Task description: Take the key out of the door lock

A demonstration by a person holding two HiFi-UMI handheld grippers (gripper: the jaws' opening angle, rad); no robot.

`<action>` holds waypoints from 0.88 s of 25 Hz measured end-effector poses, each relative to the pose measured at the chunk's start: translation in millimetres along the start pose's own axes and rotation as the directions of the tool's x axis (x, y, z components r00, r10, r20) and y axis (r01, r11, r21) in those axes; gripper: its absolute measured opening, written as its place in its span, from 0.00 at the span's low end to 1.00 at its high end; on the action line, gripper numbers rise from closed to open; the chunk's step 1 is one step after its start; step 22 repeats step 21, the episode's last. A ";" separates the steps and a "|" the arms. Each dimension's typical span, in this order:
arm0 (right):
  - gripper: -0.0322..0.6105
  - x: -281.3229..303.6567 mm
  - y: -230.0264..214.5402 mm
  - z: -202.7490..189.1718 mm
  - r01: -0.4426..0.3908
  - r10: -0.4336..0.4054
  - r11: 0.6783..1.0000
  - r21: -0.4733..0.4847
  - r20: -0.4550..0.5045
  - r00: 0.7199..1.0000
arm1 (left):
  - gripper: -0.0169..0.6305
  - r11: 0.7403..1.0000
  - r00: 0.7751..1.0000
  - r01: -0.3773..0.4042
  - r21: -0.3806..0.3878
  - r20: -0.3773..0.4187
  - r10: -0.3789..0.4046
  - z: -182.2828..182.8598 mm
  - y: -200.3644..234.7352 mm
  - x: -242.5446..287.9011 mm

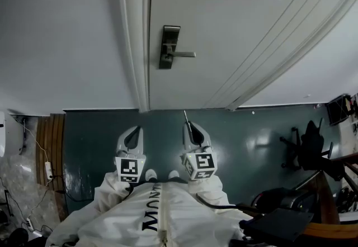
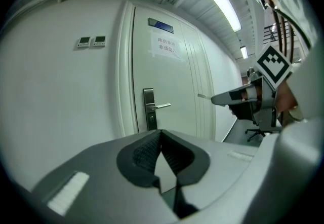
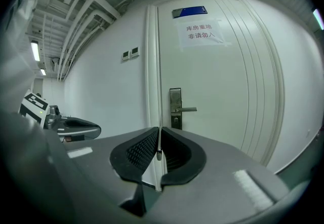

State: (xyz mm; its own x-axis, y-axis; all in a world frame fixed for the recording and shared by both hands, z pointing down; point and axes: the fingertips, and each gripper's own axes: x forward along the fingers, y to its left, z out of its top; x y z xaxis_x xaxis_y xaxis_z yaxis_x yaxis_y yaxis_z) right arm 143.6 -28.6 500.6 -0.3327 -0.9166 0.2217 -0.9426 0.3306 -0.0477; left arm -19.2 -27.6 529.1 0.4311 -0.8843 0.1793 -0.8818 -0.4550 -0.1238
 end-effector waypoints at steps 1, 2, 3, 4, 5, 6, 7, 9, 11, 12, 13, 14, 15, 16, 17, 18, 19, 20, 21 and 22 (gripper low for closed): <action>0.09 -2.5 -2.1 -1.0 -0.004 0.004 1.000 0.003 0.000 1.000 | 0.03 1.000 1.000 -0.006 0.004 -0.002 0.006 0.5 -2.7 -1.1; 0.09 -4.3 -4.1 -0.8 -0.009 0.009 1.000 0.006 0.004 1.000 | 0.03 1.000 1.000 -0.013 0.009 -0.003 0.013 2.0 -4.7 -1.5; 0.09 -5.8 -6.1 0.2 -0.015 0.014 1.000 0.008 0.009 1.000 | 0.03 1.000 1.000 -0.020 0.014 -0.002 0.021 4.4 -6.5 -1.6; 0.09 -7.8 -8.1 1.0 -0.020 0.020 1.000 0.010 0.016 1.000 | 0.03 0.999 1.000 -0.028 0.018 0.000 0.028 7.1 -8.5 -1.6; 0.09 -10.6 -9.9 1.4 -0.025 0.025 1.000 0.011 0.020 0.999 | 0.03 0.999 0.999 -0.035 0.020 0.002 0.035 9.6 -11.3 -2.2; 0.09 -13.9 -11.7 1.3 -0.029 0.029 0.999 0.013 0.023 0.999 | 0.03 0.999 0.999 -0.040 0.023 0.003 0.040 11.8 -14.6 -3.3; 0.09 -17.2 -13.8 0.8 -0.033 0.033 0.999 0.014 0.024 0.999 | 0.03 0.999 0.999 -0.044 0.026 0.004 0.044 13.8 -18.2 -4.1; 0.09 -22.0 -19.1 -1.2 -0.039 0.038 0.999 0.019 0.026 0.999 | 0.03 0.998 0.999 -0.046 0.040 0.006 0.046 17.5 -25.9 -4.3; 0.09 -24.3 -23.9 -3.6 -0.045 0.044 0.999 0.027 0.028 0.999 | 0.03 0.998 0.999 -0.048 0.049 0.006 0.047 20.4 -32.2 -3.4; 0.09 -25.1 -25.4 -4.2 -0.048 0.047 0.998 0.031 0.030 0.998 | 0.03 0.998 0.999 -0.049 0.051 0.006 0.049 21.4 -34.3 -3.2; 0.09 -25.6 -26.2 -4.4 -0.050 0.049 0.998 0.034 0.033 0.998 | 0.03 0.997 0.999 -0.050 0.051 0.004 0.050 21.9 -35.9 -3.1; 0.09 -25.8 -26.9 -4.1 -0.052 0.051 0.998 0.037 0.036 0.998 | 0.03 0.997 0.999 -0.050 0.050 0.003 0.050 22.0 -37.1 -3.1; 0.09 -25.8 -27.6 -3.4 -0.052 0.050 0.998 0.038 0.041 0.998 | 0.03 0.998 0.999 -0.049 0.049 0.001 0.049 21.8 -38.3 -3.2; 0.09 -26.0 -28.6 -2.4 -0.051 0.049 0.998 0.036 0.046 0.998 | 0.03 0.998 0.999 -0.048 0.048 0.000 0.048 21.6 -39.5 -3.4; 0.09 -26.2 -29.7 -1.2 -0.050 0.048 0.998 0.033 0.050 0.998 | 0.03 0.998 0.999 -0.048 0.049 -0.001 0.048 21.6 -40.7 -3.5; 0.09 -26.3 -30.6 -0.4 -0.050 0.049 0.998 0.030 0.053 0.997 | 0.03 0.998 0.999 -0.049 0.050 -0.001 0.049 21.9 -41.8 -3.5; 0.09 -26.3 -31.2 -0.1 -0.052 0.051 0.998 0.028 0.055 0.997 | 0.03 0.997 0.999 -0.050 0.051 -0.001 0.050 22.4 -42.6 -3.4; 0.09 -26.1 -31.6 0.0 -0.055 0.054 0.998 0.026 0.056 0.997 | 0.03 0.997 0.999 -0.052 0.051 0.001 0.052 23.0 -43.3 -3.1; 0.09 -26.0 -31.9 0.0 -0.059 0.057 0.998 0.024 0.056 0.997 | 0.03 0.997 0.999 -0.053 0.052 0.002 0.053 23.7 -44.0 -2.9; 0.09 -26.0 -31.9 0.0 -0.059 0.057 0.998 0.024 0.056 0.997 | 0.03 0.997 0.999 -0.053 0.052 0.002 0.053 23.7 -44.0 -2.9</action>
